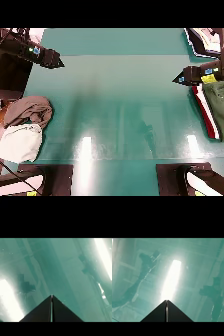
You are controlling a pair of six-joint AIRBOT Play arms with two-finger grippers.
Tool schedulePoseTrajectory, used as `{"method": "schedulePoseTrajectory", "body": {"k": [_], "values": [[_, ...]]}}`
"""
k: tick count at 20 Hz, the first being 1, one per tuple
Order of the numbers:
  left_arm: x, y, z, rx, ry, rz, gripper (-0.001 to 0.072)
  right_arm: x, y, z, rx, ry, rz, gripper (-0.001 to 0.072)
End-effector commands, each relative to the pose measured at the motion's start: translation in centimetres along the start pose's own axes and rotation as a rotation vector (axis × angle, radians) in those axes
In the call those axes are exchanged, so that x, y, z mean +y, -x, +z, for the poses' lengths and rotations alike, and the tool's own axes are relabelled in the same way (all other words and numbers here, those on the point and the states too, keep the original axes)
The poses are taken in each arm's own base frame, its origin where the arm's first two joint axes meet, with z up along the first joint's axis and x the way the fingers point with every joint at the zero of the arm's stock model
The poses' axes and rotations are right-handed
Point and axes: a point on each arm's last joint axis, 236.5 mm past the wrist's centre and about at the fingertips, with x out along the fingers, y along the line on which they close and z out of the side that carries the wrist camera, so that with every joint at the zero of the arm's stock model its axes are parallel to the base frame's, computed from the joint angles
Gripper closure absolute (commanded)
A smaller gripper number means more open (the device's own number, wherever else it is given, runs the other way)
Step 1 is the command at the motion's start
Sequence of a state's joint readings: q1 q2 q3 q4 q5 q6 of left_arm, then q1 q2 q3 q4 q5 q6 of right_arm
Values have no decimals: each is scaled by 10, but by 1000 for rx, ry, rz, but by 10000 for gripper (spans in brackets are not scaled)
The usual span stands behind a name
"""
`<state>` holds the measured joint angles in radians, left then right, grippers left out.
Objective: Fold the shirts.
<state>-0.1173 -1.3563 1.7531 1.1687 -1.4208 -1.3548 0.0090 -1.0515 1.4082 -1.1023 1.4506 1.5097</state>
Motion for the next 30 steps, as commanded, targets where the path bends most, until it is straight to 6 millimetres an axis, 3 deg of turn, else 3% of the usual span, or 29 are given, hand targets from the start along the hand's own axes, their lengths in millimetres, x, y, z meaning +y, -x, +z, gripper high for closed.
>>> {"method": "schedulePoseTrajectory", "body": {"k": [1,6,7,11,14,15,16,17,18,20,22,24,30], "values": [[0,0,0,0,0,0,676,2,0,0,-1,-2,10,691],[4,2,19,-82,-2,17,676,2,0,0,-1,-2,9,691],[5,3,13,-52,-6,23,676,2,0,0,-1,-2,9,691],[24,22,-42,136,-19,140,676,2,0,2,-9,-2,8,691],[71,48,-92,213,18,389,675,2,0,2,-8,-1,8,691],[92,58,-112,241,28,491,548,2,0,2,-8,-1,8,691],[112,65,-129,245,62,577,256,2,0,2,-8,-1,8,691],[131,70,-143,227,116,643,121,2,0,2,-9,-1,8,691],[146,71,-155,205,162,673,119,2,0,2,-9,-1,9,691],[175,60,-181,196,262,695,118,2,0,2,-9,-1,8,691],[190,33,-203,176,339,637,118,2,0,2,-9,-1,8,691],[204,4,-215,169,341,593,118,2,0,2,-10,-2,8,691],[234,-50,-236,252,343,570,119,5,-1,1,-5,6,15,691]]}}
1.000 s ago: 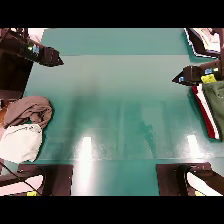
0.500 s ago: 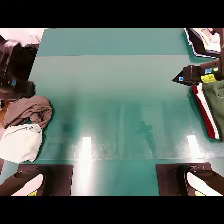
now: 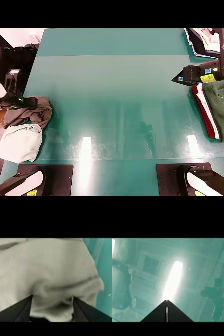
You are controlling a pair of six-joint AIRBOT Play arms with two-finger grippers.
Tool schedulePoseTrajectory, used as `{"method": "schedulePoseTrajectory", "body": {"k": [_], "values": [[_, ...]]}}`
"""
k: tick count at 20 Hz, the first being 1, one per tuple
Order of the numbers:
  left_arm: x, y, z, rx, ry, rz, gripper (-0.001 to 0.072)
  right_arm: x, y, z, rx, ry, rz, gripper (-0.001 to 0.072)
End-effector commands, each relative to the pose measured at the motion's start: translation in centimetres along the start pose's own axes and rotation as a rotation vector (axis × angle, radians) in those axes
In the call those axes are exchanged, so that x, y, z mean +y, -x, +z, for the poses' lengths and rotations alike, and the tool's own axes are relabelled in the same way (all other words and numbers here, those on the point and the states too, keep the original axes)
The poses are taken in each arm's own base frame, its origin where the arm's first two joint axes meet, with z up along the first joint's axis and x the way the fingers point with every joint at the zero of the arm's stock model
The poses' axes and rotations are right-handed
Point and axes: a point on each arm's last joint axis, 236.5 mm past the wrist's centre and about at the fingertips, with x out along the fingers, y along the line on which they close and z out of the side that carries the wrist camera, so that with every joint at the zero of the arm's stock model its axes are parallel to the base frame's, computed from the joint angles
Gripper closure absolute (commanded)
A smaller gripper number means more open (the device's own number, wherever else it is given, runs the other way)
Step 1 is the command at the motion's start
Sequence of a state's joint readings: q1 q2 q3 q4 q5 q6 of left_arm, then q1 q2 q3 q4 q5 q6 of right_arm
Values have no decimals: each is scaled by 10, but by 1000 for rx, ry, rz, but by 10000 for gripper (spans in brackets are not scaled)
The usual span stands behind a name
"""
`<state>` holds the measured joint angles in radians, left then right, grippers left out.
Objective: Fold the shirts.
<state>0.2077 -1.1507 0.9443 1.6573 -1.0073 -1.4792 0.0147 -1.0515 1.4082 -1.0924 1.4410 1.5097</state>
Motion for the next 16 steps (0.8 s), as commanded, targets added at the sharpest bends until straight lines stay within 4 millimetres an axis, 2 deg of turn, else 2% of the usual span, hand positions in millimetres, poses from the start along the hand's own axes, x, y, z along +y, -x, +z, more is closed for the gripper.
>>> {"method": "schedulePoseTrajectory", "body": {"k": [1,2,3,4,6,8,10,11,12,14,16], "values": [[-1,-33,-3,30,-1,-11,121,1,-1,-1,3,3,2,691],[-1,-34,-3,30,-2,-11,238,1,-1,-1,2,3,2,691],[-1,-31,0,24,4,-16,492,1,-1,0,2,3,2,692],[0,-25,6,16,7,-16,668,1,-1,0,-1,2,2,691],[3,0,28,-22,16,-16,678,1,-1,1,-5,2,2,691],[-1,49,66,-135,45,-58,678,1,-1,2,-10,2,2,691],[-26,127,106,-310,37,-185,678,1,0,6,-28,3,1,691],[-51,176,118,-399,6,-301,679,2,0,8,-35,4,1,691],[-78,223,121,-470,-42,-428,678,2,1,10,-43,4,2,691],[-124,303,112,-560,-135,-639,679,2,2,15,-63,7,0,692],[-155,350,102,-626,-239,-711,679,7,11,23,-94,20,1,691]]}}
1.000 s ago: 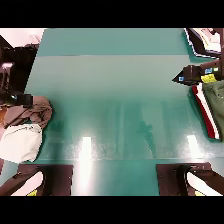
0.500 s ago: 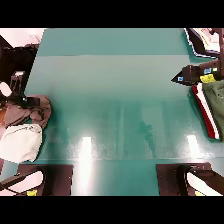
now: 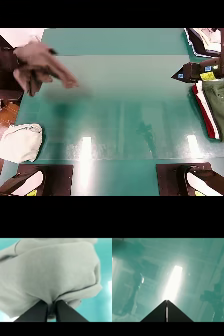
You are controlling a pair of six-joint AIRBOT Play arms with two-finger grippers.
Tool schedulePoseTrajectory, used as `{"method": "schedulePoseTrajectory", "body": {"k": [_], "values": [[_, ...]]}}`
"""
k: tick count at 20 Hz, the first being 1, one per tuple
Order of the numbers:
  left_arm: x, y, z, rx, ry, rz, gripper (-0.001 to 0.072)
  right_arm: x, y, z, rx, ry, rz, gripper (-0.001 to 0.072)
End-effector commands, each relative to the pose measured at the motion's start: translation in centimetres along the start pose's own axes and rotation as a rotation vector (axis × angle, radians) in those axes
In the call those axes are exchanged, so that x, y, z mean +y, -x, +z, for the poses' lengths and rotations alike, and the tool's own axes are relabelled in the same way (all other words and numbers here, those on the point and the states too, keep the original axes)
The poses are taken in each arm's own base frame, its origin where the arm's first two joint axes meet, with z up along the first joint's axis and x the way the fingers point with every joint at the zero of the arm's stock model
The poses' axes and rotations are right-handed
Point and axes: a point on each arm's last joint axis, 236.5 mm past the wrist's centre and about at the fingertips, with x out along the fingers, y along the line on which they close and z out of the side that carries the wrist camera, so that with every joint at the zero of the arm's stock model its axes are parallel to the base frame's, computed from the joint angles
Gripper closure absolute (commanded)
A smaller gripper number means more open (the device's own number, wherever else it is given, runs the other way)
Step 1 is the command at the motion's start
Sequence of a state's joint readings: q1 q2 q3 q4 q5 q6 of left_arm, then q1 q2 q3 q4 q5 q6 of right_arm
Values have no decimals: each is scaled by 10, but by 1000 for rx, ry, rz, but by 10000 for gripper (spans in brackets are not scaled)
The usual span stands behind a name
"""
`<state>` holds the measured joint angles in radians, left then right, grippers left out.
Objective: Fold the shirts.
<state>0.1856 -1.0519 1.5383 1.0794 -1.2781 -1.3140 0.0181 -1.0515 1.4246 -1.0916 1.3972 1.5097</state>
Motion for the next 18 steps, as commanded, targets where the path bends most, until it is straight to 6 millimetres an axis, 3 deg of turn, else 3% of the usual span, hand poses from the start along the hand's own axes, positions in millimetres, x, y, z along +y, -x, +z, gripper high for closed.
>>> {"method": "schedulePoseTrajectory", "body": {"k": [1,3,5,8,13,14,15,16,18], "values": [[-120,60,25,-97,-171,-307,679,7,12,16,-58,21,2,691],[-166,56,10,-56,-261,-411,679,16,29,31,-114,49,3,691],[-190,33,-18,55,-345,-439,679,26,48,46,-178,78,5,691],[-200,-21,-70,292,-456,-417,678,40,74,62,-251,118,8,692],[-215,-126,-136,524,-400,-468,676,51,95,64,-270,152,8,692],[-213,-144,-150,567,-372,-473,602,51,94,62,-261,153,7,692],[-211,-156,-162,605,-347,-471,271,50,93,60,-253,151,7,692],[-207,-164,-168,634,-308,-454,21,50,93,59,-248,151,7,691],[-192,-160,-161,636,-262,-432,96,49,92,59,-245,150,5,692]]}}
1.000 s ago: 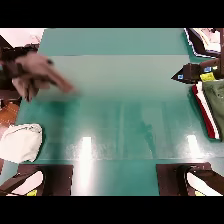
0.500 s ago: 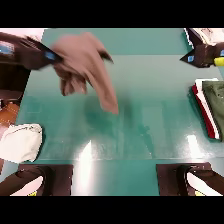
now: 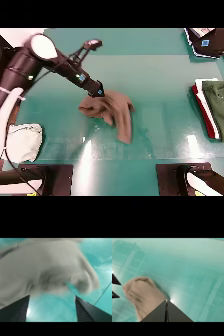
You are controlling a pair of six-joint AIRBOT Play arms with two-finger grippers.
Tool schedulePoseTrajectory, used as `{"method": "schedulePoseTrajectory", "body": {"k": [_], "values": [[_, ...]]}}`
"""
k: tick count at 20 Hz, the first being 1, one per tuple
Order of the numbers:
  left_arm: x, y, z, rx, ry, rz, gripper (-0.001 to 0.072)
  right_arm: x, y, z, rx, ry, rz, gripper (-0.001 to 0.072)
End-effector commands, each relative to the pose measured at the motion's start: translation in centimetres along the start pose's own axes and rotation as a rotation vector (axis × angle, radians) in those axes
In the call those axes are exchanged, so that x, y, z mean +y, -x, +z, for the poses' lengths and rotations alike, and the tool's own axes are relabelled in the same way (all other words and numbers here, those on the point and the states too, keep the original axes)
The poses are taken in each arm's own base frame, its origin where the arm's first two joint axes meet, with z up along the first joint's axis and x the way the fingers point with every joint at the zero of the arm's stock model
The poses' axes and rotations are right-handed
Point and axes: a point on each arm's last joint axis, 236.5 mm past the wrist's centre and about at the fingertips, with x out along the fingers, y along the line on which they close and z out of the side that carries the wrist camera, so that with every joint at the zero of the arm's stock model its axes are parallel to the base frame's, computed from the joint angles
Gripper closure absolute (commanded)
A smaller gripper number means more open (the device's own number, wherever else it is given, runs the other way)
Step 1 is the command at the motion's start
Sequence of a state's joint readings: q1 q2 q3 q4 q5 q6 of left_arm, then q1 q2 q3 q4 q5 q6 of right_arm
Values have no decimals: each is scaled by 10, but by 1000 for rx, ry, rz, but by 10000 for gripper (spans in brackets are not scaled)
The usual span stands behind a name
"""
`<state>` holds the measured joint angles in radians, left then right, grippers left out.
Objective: Fold the shirts.
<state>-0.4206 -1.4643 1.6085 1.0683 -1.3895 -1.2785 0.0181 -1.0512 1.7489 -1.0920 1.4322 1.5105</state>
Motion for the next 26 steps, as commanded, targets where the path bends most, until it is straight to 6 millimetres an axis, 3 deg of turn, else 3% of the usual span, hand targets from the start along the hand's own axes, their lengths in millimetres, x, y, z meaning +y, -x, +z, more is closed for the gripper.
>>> {"method": "schedulePoseTrajectory", "body": {"k": [1,2,4,6,9,12,17,21,24,25,26], "values": [[20,-5,-12,45,116,-6,96,1,2,-2,9,4,-2,691],[21,3,-21,56,153,-9,96,0,2,-2,9,4,-2,691],[16,-3,-47,79,193,-28,96,0,2,-2,9,4,-2,691],[5,-30,-74,55,295,-96,96,0,1,-1,9,3,-3,691],[-11,-76,-98,-36,578,-261,96,-1,0,0,6,2,-3,692],[1,-111,-114,-127,760,-266,96,0,0,0,7,2,-2,692],[9,-132,-94,-271,754,-161,97,0,0,-2,13,2,0,692],[2,-150,-90,-268,821,-214,97,0,0,-3,18,2,0,691],[0,-151,-77,-289,801,-240,99,0,0,-4,21,1,0,691],[0,-149,-71,-300,793,-243,226,0,0,-7,33,2,1,692],[-1,-146,-66,-312,771,-244,511,0,0,-10,49,2,2,691]]}}
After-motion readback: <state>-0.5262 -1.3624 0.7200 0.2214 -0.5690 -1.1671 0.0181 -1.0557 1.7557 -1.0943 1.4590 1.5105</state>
